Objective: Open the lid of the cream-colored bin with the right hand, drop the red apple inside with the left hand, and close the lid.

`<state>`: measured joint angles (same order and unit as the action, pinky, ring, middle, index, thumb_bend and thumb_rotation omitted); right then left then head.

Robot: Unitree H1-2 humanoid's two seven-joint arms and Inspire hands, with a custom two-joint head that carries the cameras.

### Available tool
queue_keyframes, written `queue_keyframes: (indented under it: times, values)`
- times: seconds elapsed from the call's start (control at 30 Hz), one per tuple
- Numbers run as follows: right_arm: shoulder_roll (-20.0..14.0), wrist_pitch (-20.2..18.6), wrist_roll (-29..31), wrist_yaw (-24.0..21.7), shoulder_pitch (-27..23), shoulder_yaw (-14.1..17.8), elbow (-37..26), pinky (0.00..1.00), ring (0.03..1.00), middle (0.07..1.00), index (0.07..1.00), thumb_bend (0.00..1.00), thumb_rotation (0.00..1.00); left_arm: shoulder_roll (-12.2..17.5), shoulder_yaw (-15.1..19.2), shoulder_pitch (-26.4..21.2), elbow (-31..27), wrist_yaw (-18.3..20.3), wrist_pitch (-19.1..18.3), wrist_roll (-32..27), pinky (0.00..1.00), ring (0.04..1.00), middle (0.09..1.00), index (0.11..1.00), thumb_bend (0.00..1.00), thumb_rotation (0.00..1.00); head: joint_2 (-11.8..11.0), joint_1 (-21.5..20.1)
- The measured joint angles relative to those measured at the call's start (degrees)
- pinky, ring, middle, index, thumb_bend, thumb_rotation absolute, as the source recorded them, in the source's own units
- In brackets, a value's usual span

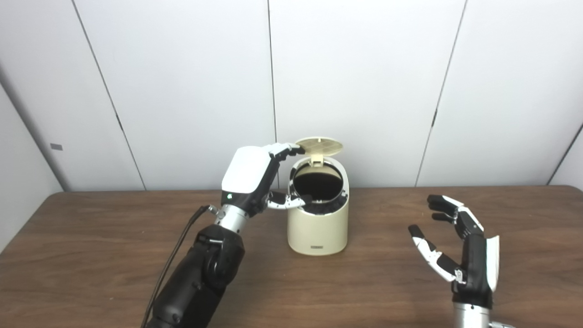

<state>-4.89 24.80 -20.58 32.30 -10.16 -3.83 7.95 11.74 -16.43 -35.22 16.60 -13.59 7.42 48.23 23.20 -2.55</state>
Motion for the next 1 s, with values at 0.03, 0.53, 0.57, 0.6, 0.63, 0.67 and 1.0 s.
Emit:
queue_keyframes:
  times: [0.03, 0.53, 0.57, 0.6, 0.63, 0.67, 1.0]
  values:
    - [0.01, 0.0, 0.0, 0.0, -0.01, 0.01, 0.01, 0.6, 0.677, 0.685, 0.663, 0.28, 0.12, -0.1, 0.34, 0.09, 0.02, -0.27, 0.42, -0.49, 0.43, 0.54, 0.611, 0.622, 0.96, 0.05, 0.09, 0.0]
    - [-0.04, 0.06, 0.16, 0.01, -0.41, -0.17, 0.42, 0.61, 0.677, 0.684, 0.662, 0.28, 0.1, -7.38, 16.53, 8.09, -10.85, 4.78, 10.92, -44.29, 0.35, 0.435, 0.489, 0.495, 0.5, 0.0, 0.0, 0.18]
    - [-0.04, 0.06, 0.16, 0.03, -0.45, -0.19, 0.49, 0.6, 0.674, 0.682, 0.661, 0.28, 0.09, -7.43, 16.83, 9.04, -12.67, 5.36, 10.69, -45.5, 0.35, 0.435, 0.488, 0.498, 0.5, 0.0, 0.0, 0.09]
    - [-0.06, 0.06, 0.11, 0.15, -0.48, -0.27, 0.58, 0.6, 0.671, 0.679, 0.658, 0.28, 0.09, -7.47, 17.1, 10.14, -14.4, 5.81, 10.76, -46.74, 0.35, 0.433, 0.487, 0.501, 0.5, 0.0, -0.09, 0.0]
    - [-0.13, 0.06, 0.0, 0.54, -0.57, -0.45, 0.69, 0.6, 0.668, 0.677, 0.657, 0.28, 0.08, -7.5, 17.36, 11.02, -15.42, 6.38, 10.86, -47.44, 0.35, 0.432, 0.486, 0.503, 0.5, 0.0, -0.09, -0.17]
    - [-0.21, 0.06, -0.32, 1.02, -0.65, -0.59, 0.8, 0.59, 0.669, 0.681, 0.666, 0.29, 0.18, -7.5, 17.84, 11.98, -16.07, 7.03, 10.91, -48.74, 0.37, 0.438, 0.49, 0.503, 0.5, 0.0, -0.09, -0.44]
    - [-4.29, -0.85, -10.26, -2.61, -1.15, -1.67, -0.58, 0.7, 0.794, 0.838, 0.838, 0.57, 0.77, -5.17, 22.92, 22.23, -16.5, 11.27, 12.48, -56.25, 0.6, 0.666, 0.683, 0.671, 0.41, 0.7, -0.09, -1.05]
